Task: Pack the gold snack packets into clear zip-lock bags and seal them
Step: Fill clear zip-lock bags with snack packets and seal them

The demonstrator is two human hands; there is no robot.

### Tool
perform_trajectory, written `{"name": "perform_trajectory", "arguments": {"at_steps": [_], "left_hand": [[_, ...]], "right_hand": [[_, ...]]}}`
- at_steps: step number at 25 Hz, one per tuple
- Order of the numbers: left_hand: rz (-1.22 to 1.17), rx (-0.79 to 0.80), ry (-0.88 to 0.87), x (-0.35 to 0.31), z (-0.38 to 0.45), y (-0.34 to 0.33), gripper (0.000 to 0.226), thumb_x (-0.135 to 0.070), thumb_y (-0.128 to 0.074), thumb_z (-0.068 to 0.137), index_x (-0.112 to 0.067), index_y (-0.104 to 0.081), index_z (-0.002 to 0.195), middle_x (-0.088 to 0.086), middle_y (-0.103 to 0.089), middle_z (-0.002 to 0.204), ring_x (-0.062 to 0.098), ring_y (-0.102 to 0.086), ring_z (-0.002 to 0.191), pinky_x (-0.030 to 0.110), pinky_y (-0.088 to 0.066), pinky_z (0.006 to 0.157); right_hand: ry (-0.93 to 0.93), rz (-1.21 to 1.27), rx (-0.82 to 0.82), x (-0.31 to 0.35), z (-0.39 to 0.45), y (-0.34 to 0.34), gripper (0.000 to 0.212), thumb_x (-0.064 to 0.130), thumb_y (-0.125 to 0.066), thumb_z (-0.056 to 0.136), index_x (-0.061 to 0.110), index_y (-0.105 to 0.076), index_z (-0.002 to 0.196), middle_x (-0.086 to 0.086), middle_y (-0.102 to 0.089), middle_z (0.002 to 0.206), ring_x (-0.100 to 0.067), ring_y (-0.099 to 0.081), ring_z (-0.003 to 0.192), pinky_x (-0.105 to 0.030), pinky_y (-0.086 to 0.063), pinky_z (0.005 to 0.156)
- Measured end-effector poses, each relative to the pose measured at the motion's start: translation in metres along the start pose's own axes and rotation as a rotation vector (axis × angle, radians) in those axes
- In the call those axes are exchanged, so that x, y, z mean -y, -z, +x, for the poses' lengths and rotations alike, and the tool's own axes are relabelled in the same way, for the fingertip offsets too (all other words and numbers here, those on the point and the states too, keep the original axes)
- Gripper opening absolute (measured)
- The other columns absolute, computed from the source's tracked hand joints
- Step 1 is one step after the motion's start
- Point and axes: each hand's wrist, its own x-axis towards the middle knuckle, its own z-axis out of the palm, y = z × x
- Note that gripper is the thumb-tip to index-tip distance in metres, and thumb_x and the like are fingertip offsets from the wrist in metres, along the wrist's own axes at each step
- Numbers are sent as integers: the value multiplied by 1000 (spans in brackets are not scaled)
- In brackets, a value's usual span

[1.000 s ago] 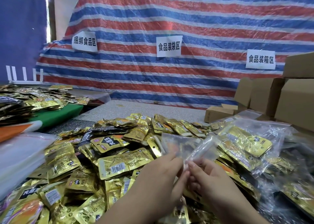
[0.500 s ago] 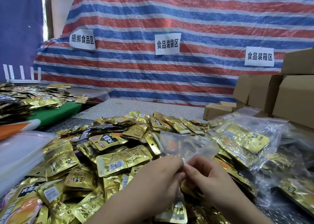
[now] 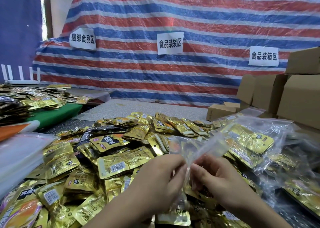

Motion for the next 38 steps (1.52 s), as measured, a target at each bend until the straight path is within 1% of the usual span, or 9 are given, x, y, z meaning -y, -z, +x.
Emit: {"name": "perform_trajectory", "arguments": {"at_steps": [9, 13, 15, 18, 23, 28, 32, 34, 38], "left_hand": [[-64, -402, 288, 25, 10, 27, 32, -26, -60, 91, -21, -55, 59, -5, -58, 60, 13, -50, 52, 27, -37, 47], [-43, -391, 243, 20, 9, 23, 32, -29, -56, 93, -23, -53, 61, -7, -57, 61, 15, -51, 53, 31, -37, 47], [-46, -384, 219, 20, 9, 24, 31, -36, -50, 92, -25, -53, 64, -7, -55, 59, 14, -50, 53, 31, -39, 49], [8, -329, 169, 18, 9, 23, 30, -39, -43, 97, -29, -52, 71, -10, -51, 61, 12, -50, 60, 30, -39, 51], [50, -261, 130, 19, 8, 23, 27, -34, -43, 101, -39, -45, 75, -17, -52, 70, 5, -51, 68, 22, -38, 55], [69, -250, 87, 19, 7, 27, 27, -42, -40, 100, -31, -51, 77, -15, -52, 70, 7, -51, 69, 25, -39, 56], [1, -279, 51, 13, 8, 27, 27, -42, -43, 100, -29, -55, 79, -12, -56, 70, 8, -54, 70, 22, -40, 57], [-173, -306, 61, 9, 8, 32, 32, -61, -37, 95, -38, -58, 88, -19, -62, 85, 2, -59, 77, 13, -42, 61], [-202, -215, 122, 7, 5, 32, 60, -94, -26, 70, -68, -28, 124, -36, -50, 127, -17, -47, 117, 13, -41, 90]], "right_hand": [[-125, 17, -465, 0, 4, 19, 38, 9, -54, 92, 21, -56, 56, -1, -53, 48, -15, -47, 46, -37, -41, 56], [-150, -71, -421, -2, 3, 15, 23, 16, -62, 91, 34, -59, 77, 6, -64, 73, -10, -56, 57, -34, -49, 58], [-26, -325, -451, -3, 1, 11, 45, 19, -69, 86, 53, -47, 106, 21, -53, 102, -2, -56, 81, -25, -50, 66], [338, -802, -549, 5, 4, 14, 72, 16, -68, 79, 31, -35, 142, 6, -38, 134, -9, -42, 118, -38, -40, 98], [496, -1109, -458, 34, 20, 19, 40, 31, -62, 79, 18, -62, 118, -12, -52, 138, -32, -43, 134, -57, -19, 118], [560, -1106, -316, 63, 33, 18, 46, 26, -54, 78, 18, -50, 123, -5, -55, 132, -22, -49, 125, -55, -21, 119], [458, -1152, -304, 75, 52, 12, 14, 16, -48, 84, 15, -62, 80, 2, -63, 73, -20, -59, 68, -45, -50, 95], [352, -1068, -360, 78, 60, 15, 18, 16, -49, 89, 13, -61, 76, 0, -58, 64, -22, -53, 59, -41, -52, 67], [287, -767, -553, 91, 71, 24, 19, 14, -54, 87, 17, -66, 73, 3, -60, 59, -16, -53, 54, -32, -45, 50]]}}
